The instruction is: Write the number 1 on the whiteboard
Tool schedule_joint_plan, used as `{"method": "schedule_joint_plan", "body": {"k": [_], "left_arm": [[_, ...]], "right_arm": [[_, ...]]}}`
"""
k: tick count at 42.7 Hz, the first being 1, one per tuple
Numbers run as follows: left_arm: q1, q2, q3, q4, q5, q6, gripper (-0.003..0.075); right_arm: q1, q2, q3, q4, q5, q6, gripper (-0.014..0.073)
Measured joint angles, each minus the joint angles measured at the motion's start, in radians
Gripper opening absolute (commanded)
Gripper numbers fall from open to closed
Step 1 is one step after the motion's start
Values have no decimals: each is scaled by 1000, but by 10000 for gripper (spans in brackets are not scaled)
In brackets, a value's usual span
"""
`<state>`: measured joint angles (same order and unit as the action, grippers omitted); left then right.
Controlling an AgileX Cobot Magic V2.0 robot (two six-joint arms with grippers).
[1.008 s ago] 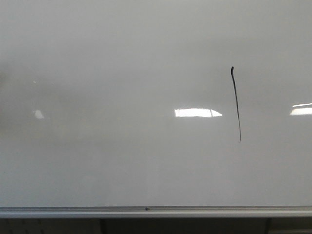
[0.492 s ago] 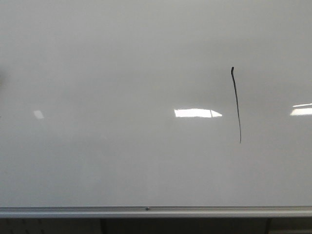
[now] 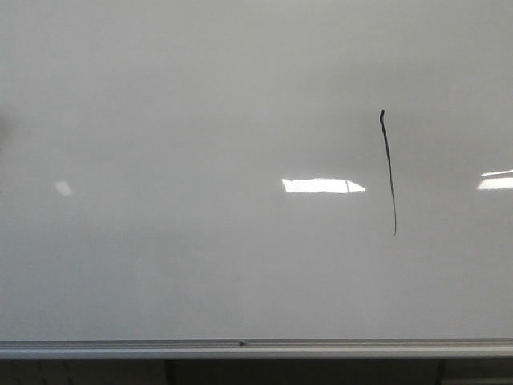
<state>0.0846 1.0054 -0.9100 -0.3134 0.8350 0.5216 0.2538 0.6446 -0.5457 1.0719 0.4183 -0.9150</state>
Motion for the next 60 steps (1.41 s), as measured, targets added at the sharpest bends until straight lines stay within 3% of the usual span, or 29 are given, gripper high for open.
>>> {"method": "schedule_joint_plan", "body": {"k": [18,29,52,57,60], "left_arm": [[-22,-597,341,-45,-121,0,-20],[-22,-842,391,-93,-119,0,-20],[-22,-876,393,-92,-124,0,-20],[-22,-876,408,-87,-196,-6,-20],[-22,-883,434,-33,-266,-80,-20]], "right_arm": [[0,0,0,0,5,0,-60],[0,0,0,0,5,0,-60],[0,0,0,0,6,0,-60],[0,0,0,0,6,0,-60],[0,0,0,0,6,0,-60]]}}
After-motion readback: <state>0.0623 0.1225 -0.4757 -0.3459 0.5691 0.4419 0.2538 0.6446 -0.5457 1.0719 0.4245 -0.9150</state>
